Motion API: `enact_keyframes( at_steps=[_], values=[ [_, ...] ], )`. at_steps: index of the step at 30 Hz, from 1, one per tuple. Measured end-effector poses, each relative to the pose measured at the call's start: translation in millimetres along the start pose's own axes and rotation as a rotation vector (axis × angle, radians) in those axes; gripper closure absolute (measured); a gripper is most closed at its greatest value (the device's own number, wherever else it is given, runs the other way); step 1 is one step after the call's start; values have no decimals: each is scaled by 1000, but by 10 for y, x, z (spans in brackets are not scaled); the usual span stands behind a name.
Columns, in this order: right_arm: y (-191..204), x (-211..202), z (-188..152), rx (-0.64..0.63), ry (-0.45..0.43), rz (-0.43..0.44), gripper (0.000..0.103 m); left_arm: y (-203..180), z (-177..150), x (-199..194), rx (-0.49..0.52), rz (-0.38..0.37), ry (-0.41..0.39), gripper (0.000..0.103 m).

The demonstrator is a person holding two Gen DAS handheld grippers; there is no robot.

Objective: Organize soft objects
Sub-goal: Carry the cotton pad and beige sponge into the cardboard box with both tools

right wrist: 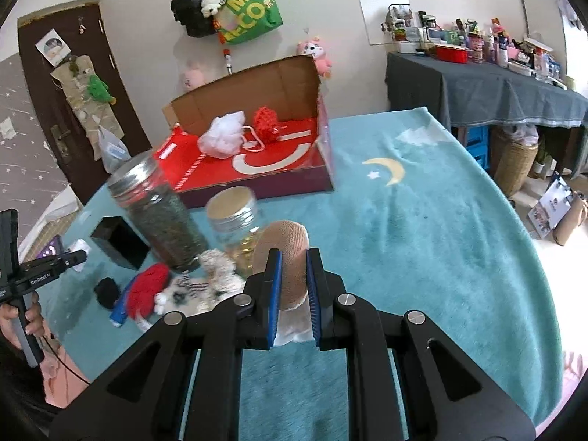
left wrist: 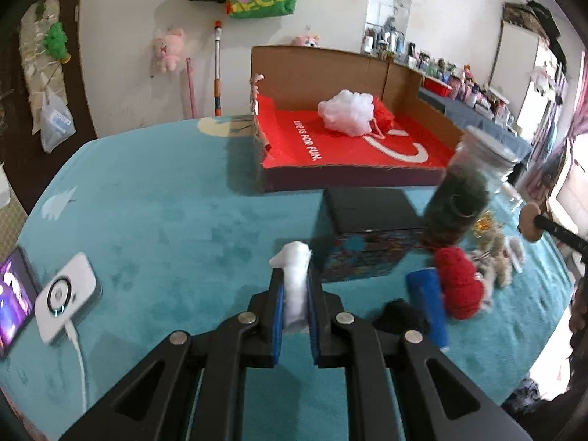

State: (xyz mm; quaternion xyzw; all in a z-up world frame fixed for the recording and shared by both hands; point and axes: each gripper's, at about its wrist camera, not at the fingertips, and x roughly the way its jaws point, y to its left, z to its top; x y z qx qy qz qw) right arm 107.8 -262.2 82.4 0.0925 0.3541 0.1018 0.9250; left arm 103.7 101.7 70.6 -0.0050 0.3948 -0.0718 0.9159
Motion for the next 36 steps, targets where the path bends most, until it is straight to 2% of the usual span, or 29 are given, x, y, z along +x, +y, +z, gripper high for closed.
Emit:
enact_keyframes(
  at_steps=[5,9,11,17,26,36],
  values=[
    [-88,168,152,-23,23,-29,90,115,159,221,37,-41,5,91],
    [-112,276,284,-62,22,-20,90,118,300,322,90,-77,-2,91],
    [-110,345,348,-83,26,1,90,133,382,387,105,-108,4,91],
    [-73,557,505,-150,46,42,90,109,546,525,165,-133,15,91],
    [7,669,680,-181,45,112,90,82,737,573,212,-155,20,91],
    [171,844,1087,-165,58,203,90,-63,1162,677,186,-223,30,91]
  ],
)
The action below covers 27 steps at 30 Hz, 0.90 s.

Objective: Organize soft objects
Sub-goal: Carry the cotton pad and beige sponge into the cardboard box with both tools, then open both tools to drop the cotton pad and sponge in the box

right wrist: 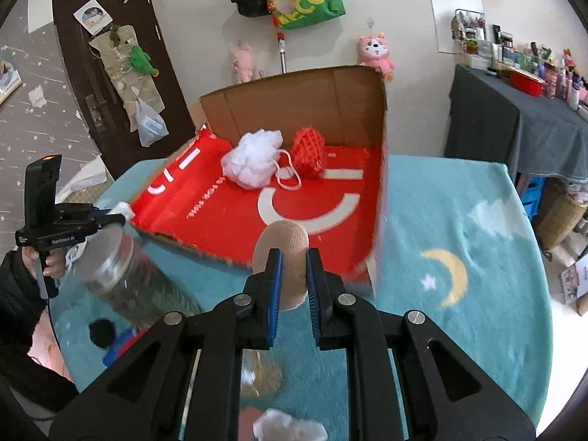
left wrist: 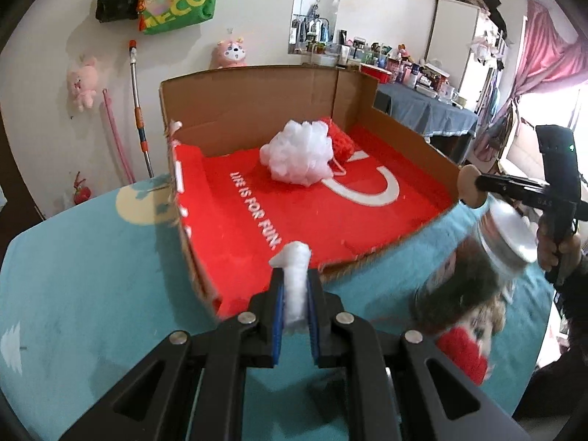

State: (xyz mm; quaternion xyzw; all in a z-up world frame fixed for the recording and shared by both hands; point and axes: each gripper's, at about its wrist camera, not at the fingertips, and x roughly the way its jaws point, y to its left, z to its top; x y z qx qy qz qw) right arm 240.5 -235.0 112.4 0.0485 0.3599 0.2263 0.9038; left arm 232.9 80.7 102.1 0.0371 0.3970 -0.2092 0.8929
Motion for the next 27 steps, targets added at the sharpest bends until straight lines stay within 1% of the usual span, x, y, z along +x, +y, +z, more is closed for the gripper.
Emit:
enact_keyframes(
  at_steps=[2,4,7,10,12,14,16,20,24,27],
  values=[
    [-9,114,157,14,23,17,90,-1,130,93,-17,-3,26,91],
    [0,237,278,15,49,15,90,-13,240,180,-28,14,45,91],
    [12,495,499,29,107,-15,90,5,437,376,-62,41,99,91],
    [36,766,688,22,165,-72,90,13,592,582,-66,94,137,91],
    [53,1014,810,5,222,-145,90,23,689,726,-68,127,161,91],
    [18,1191,864,8,267,-183,90,61,765,886,-85,167,200,91],
    [-25,1395,930,6,313,-232,90,98,809,1005,-97,192,233,91],
    [-97,1679,988,-11,387,-316,90,152,881,1227,-92,263,281,90],
    [-121,1839,991,-34,420,-360,88,192,897,1381,-103,293,307,89],
    [-115,1872,974,-64,429,-383,88,193,891,1441,-101,302,314,89]
  ],
)
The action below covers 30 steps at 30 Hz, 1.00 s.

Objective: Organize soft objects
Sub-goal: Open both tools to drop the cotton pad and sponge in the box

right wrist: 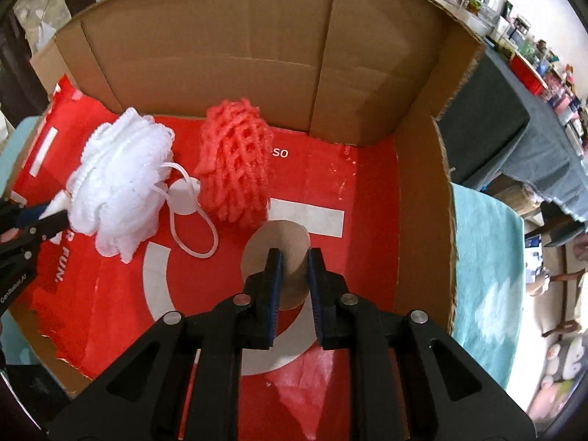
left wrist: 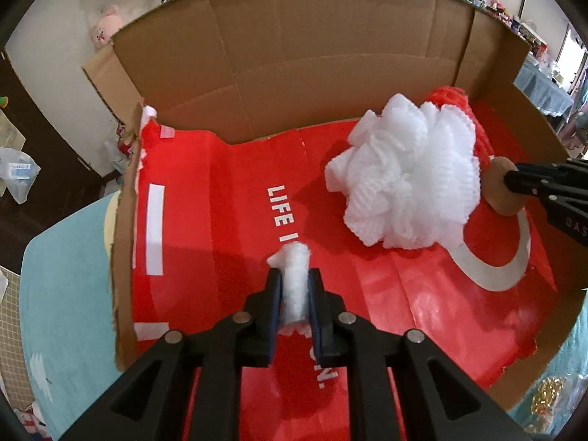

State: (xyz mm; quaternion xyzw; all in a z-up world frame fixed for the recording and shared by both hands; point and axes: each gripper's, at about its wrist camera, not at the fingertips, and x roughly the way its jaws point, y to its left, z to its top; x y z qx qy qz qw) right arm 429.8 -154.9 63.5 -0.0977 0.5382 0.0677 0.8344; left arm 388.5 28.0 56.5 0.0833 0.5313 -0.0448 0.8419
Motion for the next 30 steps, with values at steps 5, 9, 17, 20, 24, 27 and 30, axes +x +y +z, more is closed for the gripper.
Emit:
enact_keyframes(
  at_steps=[5,9,17,20,24,27,30],
  values=[
    [-7,21,-29,-29,0,-32,84,-52,-26,20,11,3,-3,79],
    [44,4,-70,-71,-18,-60,82,-50,-34,-62,9,8,-35,55],
    [64,-229,-154,-48,-45,-46,81,-29,-153,-460,-15,-18,-111,39],
    [31,-378,-197,-31,-64,-34,81,-11,-262,-708,-37,-31,-157,29],
    [43,-575,-234,-22,-98,-56,54,-14,-440,-1023,-57,-37,-215,23],
    [81,-748,-252,-32,-173,-112,25,-34,-547,-1186,-58,-43,-252,22],
    [61,-944,-312,4,-211,-100,25,-44,-563,-1328,-70,-55,-286,21]
  ],
)
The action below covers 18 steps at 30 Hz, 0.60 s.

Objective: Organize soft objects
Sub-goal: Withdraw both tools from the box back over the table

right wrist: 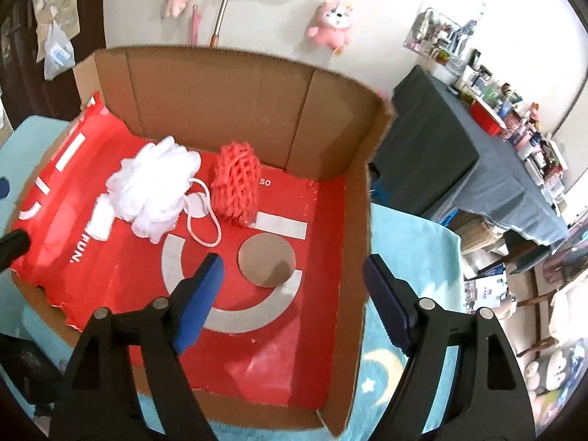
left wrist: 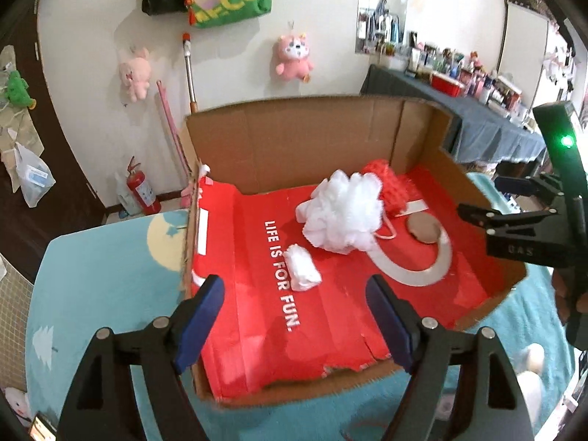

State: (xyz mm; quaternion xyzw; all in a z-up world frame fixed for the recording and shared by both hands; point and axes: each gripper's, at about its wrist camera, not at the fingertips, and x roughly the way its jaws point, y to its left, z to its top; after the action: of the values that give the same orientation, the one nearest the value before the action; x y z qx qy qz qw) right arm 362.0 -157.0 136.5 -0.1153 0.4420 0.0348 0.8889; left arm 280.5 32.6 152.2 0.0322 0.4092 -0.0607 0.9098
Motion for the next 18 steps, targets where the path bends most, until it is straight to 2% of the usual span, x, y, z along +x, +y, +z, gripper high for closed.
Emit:
enact_keyframes(
  at_steps=[3,11,18],
  values=[
    [-37,-269,-24,27,-53,14,25,-16,-44,-223,-13,-8,-53,12],
    [-127,-1120,-354,112,-203,95,22,-97,-253,-927,-37,-43,-231,1],
    [-123,-1812,-895,123,-339,95,19,-287,-611,-1427,-31,-55,-347,0]
  ],
)
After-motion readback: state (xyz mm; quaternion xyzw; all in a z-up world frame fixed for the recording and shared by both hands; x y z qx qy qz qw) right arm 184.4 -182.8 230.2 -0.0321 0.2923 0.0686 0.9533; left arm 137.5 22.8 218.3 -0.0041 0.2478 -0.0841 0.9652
